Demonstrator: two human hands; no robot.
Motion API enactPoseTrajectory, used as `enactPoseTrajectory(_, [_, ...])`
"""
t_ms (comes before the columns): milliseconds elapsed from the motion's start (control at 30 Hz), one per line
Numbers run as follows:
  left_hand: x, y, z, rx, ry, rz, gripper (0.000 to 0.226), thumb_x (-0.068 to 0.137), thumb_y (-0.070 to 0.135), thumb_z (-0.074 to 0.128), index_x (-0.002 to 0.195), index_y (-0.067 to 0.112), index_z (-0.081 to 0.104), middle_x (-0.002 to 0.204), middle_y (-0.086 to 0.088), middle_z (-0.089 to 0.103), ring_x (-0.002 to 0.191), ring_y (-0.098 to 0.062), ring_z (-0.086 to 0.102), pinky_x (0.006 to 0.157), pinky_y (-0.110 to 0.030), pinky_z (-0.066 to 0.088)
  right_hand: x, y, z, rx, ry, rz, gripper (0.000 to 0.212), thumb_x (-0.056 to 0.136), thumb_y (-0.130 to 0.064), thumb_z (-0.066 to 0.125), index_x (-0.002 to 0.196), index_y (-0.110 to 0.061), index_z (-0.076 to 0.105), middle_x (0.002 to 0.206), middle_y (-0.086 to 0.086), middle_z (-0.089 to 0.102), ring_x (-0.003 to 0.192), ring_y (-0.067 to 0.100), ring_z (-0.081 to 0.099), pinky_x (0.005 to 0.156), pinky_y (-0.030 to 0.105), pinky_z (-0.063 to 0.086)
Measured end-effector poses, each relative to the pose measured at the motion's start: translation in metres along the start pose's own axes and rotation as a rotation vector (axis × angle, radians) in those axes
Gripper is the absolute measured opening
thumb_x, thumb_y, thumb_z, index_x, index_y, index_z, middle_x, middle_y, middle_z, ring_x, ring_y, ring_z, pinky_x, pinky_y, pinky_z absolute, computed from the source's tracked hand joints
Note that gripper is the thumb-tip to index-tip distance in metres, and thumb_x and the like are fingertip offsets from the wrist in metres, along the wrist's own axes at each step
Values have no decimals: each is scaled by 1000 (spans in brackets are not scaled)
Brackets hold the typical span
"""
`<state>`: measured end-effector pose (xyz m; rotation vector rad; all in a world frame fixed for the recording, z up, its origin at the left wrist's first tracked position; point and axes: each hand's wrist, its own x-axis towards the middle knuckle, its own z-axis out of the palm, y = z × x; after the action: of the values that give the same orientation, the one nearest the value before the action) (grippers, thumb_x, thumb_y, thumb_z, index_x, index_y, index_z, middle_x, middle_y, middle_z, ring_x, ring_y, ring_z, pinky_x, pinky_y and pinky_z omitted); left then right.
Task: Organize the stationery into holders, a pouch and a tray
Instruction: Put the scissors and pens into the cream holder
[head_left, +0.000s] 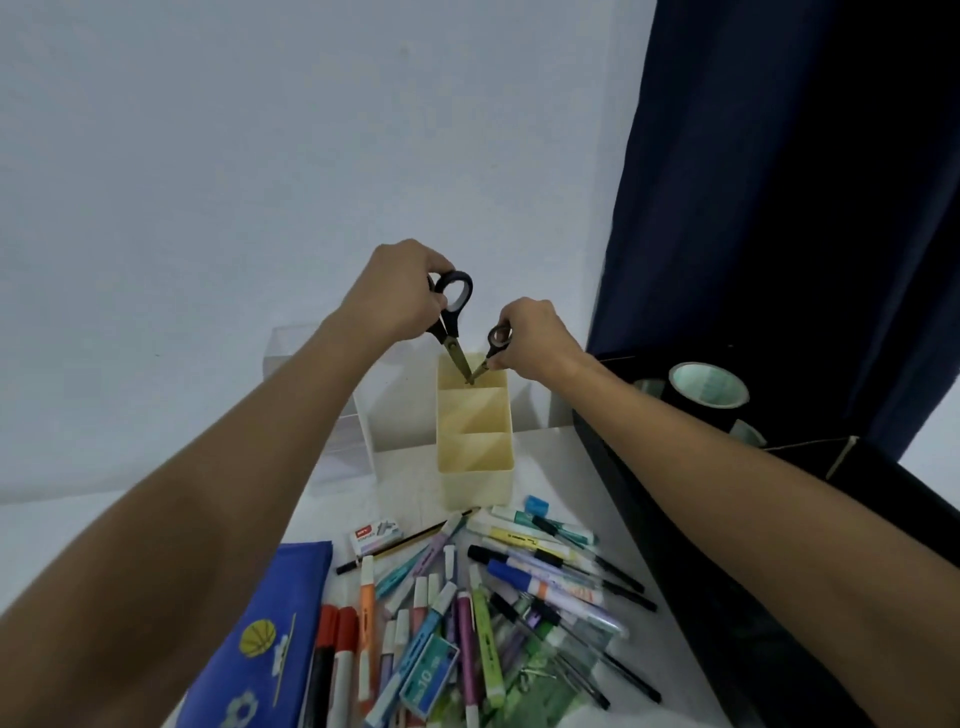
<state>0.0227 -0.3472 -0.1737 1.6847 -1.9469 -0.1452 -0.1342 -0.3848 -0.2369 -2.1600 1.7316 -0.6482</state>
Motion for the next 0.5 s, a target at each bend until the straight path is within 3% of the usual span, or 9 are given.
enactPoseTrajectory(133, [10,-14,18,7,-42,-10,34,85,4,61,115,16,69,111,-7,68,86,-20,62,81,-35,56,12,6,17,5,-20,31,29,74,-10,79,96,-1,63,101,13,61,78,26,60,69,33,55])
enactPoseTrajectory(300, [14,-25,36,-43,-59,-45,33,85,6,63,116,16,69,111,-7,67,83,-16,57,72,-25,48,17,10,33,45,-27,39,27,73,-6,78,95,2,64,96,14,64,85,30,64,75,40,58])
enactPoseTrajectory(433, [13,-33,49,-118,-74,-85,30,82,11,68,111,19,70,101,-5,68,81,-14,57,58,-12,39,19,9,41,92,2,18,15,76,-6,72,76,-4,57,76,6,57,70,24,57,52,28,49])
enactPoseTrajectory(500, [12,-35,54,-157,-68,-98,27,82,13,69,109,19,71,94,-1,66,81,-13,57,57,-11,37,18,9,43,128,19,10,12,78,-6,70,82,-2,60,78,6,58,71,24,59,55,29,50])
